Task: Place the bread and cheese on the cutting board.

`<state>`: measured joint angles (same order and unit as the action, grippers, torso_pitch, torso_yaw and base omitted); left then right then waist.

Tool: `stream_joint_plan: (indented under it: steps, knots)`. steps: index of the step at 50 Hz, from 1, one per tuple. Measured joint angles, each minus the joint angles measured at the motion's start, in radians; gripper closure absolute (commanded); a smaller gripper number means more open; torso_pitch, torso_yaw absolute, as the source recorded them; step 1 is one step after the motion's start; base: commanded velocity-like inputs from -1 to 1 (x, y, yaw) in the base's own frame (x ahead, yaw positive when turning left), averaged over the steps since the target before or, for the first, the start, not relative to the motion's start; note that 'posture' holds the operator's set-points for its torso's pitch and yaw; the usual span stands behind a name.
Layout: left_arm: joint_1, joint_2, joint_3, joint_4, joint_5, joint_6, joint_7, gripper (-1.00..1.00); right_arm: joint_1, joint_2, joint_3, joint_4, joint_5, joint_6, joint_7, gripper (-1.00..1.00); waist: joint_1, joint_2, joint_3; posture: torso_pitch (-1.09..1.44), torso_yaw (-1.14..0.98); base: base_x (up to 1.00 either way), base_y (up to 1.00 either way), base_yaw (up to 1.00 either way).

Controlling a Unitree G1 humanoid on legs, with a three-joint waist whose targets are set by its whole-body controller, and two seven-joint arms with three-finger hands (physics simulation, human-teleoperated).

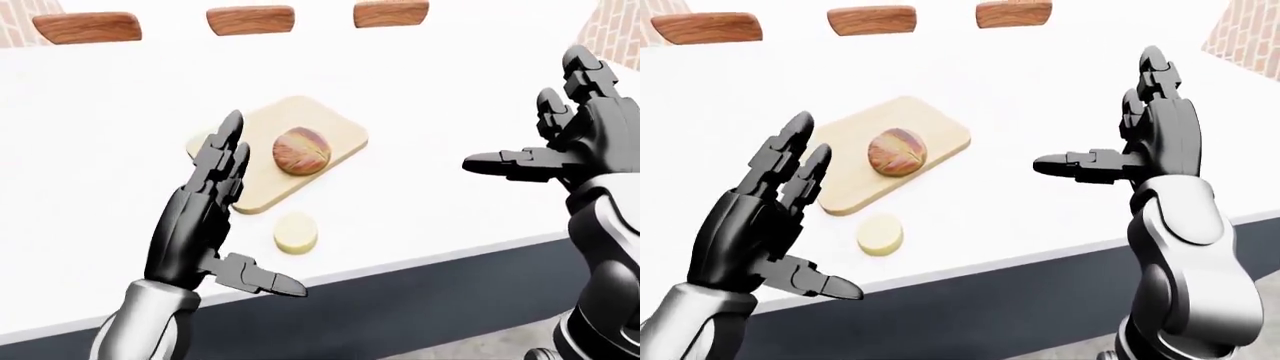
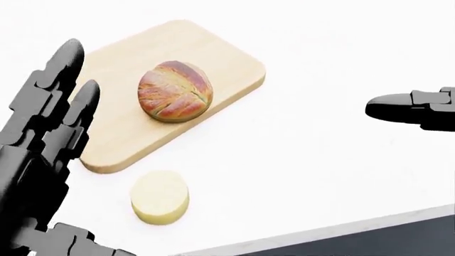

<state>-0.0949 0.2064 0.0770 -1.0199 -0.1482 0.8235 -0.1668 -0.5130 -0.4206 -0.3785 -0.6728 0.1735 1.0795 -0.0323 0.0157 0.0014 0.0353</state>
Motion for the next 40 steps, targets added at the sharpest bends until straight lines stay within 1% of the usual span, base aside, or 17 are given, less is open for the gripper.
stream_joint_plan:
  steps: [3,4,6,7,9,13,15,19,25,27,34,40]
  knots:
    - [0.015,-0.048,-0.014,0.026,0.096,-0.027,-0.061,-0.70,-0.001,-0.001,-0.003,-0.004,0.000,0.003,-0.001,-1.00,0.001,-0.004,-0.003,0.00,0.00,0.00,0.00,0.00]
    - [0.024,-0.058,-0.021,0.037,0.125,-0.040,-0.078,-0.33,-0.002,-0.002,-0.003,-0.005,-0.001,0.003,-0.001,-1.00,0.001,-0.005,-0.003,0.00,0.00,0.00,0.00,0.00]
    - [0.051,-0.075,-0.038,0.043,0.174,-0.063,-0.114,-0.33,0.002,0.000,-0.001,-0.005,-0.001,-0.003,-0.001,-1.00,0.002,-0.010,-0.004,0.00,0.00,0.00,0.00,0.00]
    - [0.064,-0.086,-0.046,0.047,0.194,-0.077,-0.130,-0.37,0.005,0.001,-0.001,-0.004,-0.002,-0.005,-0.001,-1.00,0.003,-0.011,-0.004,0.00,0.00,0.00,0.00,0.00]
    - [0.085,-0.105,-0.063,0.070,0.229,-0.117,-0.155,-0.40,0.009,0.003,-0.004,-0.004,0.000,-0.003,0.001,-1.00,0.005,-0.014,-0.004,0.00,0.00,0.00,0.00,0.00]
    - [0.086,-0.129,-0.068,0.120,0.281,-0.157,-0.177,-0.40,0.005,0.001,-0.012,-0.012,0.008,0.008,0.003,-1.00,0.008,-0.018,-0.004,0.00,0.00,0.00,0.00,0.00]
    - [0.094,-0.135,-0.071,0.130,0.298,-0.176,-0.180,-0.39,0.005,0.000,-0.011,-0.011,0.010,0.005,0.000,-1.00,0.007,-0.020,-0.005,0.00,0.00,0.00,0.00,0.00]
    - [0.089,-0.145,-0.090,0.154,0.328,-0.201,-0.183,-0.44,0.005,-0.001,-0.010,-0.007,0.014,0.002,-0.004,-1.00,0.009,-0.021,-0.006,0.00,0.00,0.00,0.00,0.00]
    - [0.109,-0.157,-0.131,0.187,0.375,-0.232,-0.171,-0.44,0.001,-0.005,-0.016,-0.016,0.024,0.011,-0.006,-1.00,0.010,-0.022,-0.006,0.00,0.00,0.00,0.00,0.00]
    - [0.110,-0.159,-0.134,0.195,0.383,-0.236,-0.172,-0.47,-0.001,-0.006,-0.014,-0.019,0.025,0.012,-0.009,-1.00,0.010,-0.023,-0.006,0.00,0.00,0.00,0.00,0.00]
    - [0.108,-0.161,-0.129,0.233,0.402,-0.259,-0.170,-0.45,-0.005,-0.006,-0.004,-0.015,0.025,0.016,-0.010,-1.00,0.011,-0.024,-0.006,0.00,0.00,0.00,0.00,0.00]
    - [0.109,-0.163,-0.142,0.260,0.431,-0.293,-0.165,-0.44,-0.007,-0.005,-0.002,-0.018,0.023,0.017,-0.009,-1.00,0.012,-0.023,-0.010,0.00,0.00,0.00,0.00,0.00]
